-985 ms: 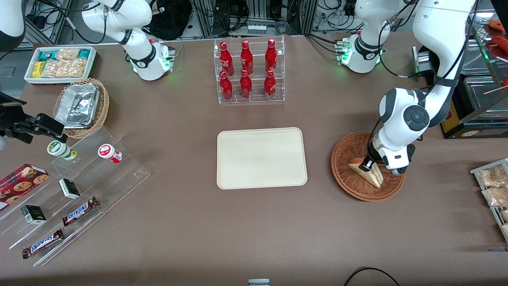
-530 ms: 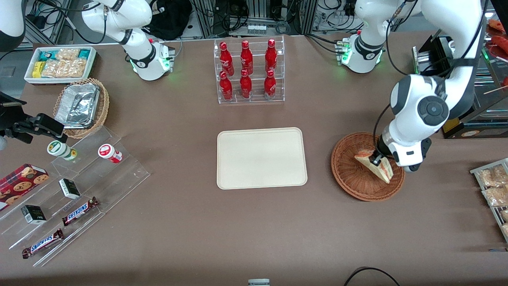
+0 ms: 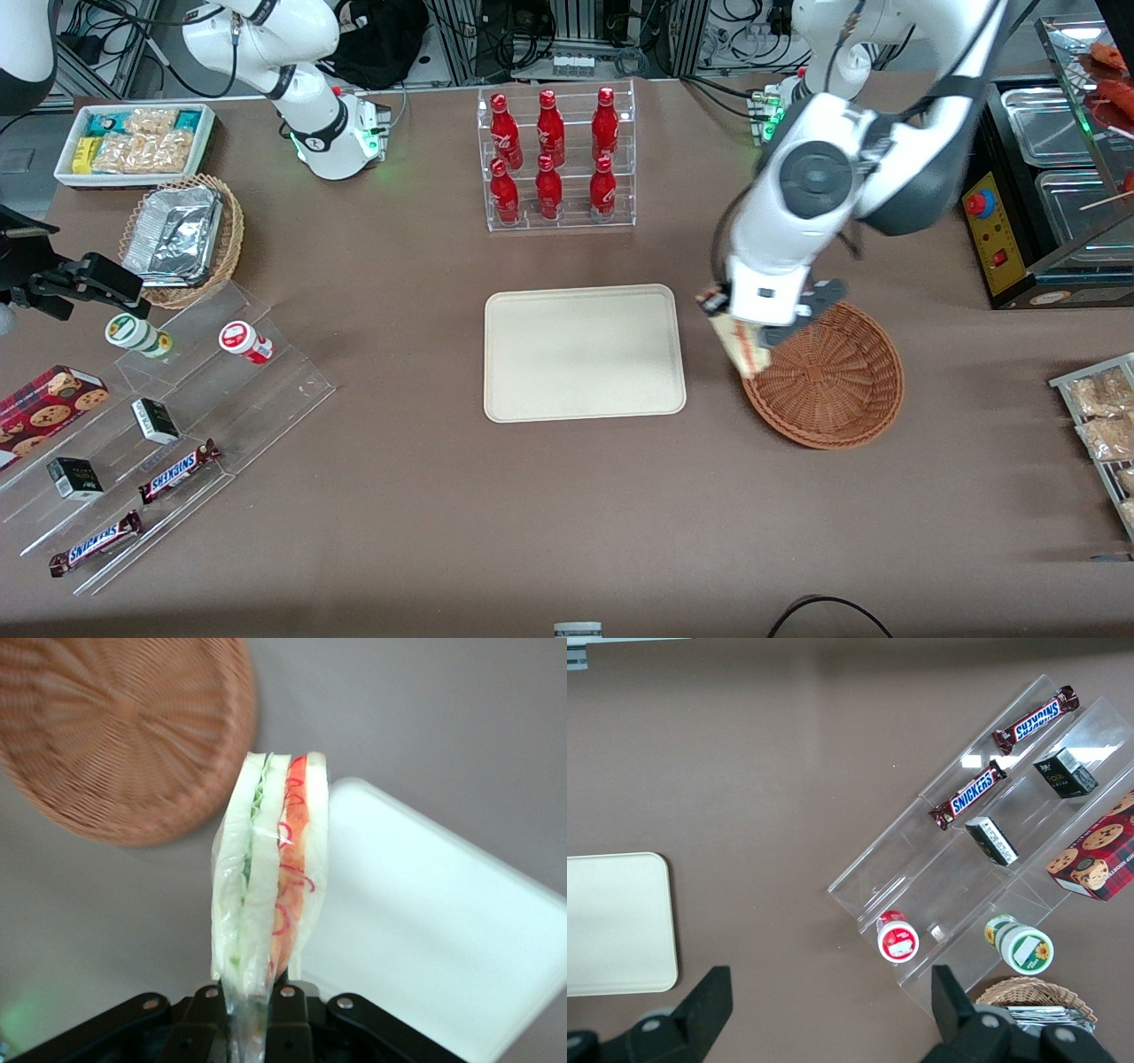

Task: Place sandwich from basket to tray
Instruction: 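Lift the sandwich with the left gripper and carry it over the cream tray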

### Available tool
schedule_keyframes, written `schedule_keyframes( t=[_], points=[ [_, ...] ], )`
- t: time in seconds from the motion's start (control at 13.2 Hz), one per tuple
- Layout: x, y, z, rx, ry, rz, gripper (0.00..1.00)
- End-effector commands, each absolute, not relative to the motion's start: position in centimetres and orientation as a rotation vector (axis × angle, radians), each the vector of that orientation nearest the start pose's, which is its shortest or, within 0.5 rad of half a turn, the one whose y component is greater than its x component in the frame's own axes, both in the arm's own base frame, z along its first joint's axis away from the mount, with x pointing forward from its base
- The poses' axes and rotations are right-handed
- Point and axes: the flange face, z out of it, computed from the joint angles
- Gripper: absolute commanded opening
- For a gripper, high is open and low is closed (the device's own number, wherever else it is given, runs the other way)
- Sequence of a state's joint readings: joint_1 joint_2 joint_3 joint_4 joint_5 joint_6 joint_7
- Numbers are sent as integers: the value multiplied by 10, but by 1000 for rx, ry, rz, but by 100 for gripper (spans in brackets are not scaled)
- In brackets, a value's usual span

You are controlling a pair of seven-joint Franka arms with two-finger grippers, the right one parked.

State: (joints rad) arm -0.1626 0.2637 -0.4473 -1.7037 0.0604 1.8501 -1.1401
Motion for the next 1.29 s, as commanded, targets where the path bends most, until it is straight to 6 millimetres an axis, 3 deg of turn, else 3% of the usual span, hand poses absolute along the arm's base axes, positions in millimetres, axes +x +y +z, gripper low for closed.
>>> schedule_keyframes(
  t=[0.0,0.15,0.45,0.68,0.83,1.21],
  points=[
    [526,-388,418,-3042,-632,236,7],
    [506,-434,395,-3094,-471,244,7],
    [477,-489,351,-3144,-275,189,7],
    [488,-501,313,-3204,-262,82,8],
    [477,-513,292,-3192,-223,96,8],
    [481,-516,269,-3214,-236,104,9]
  ],
)
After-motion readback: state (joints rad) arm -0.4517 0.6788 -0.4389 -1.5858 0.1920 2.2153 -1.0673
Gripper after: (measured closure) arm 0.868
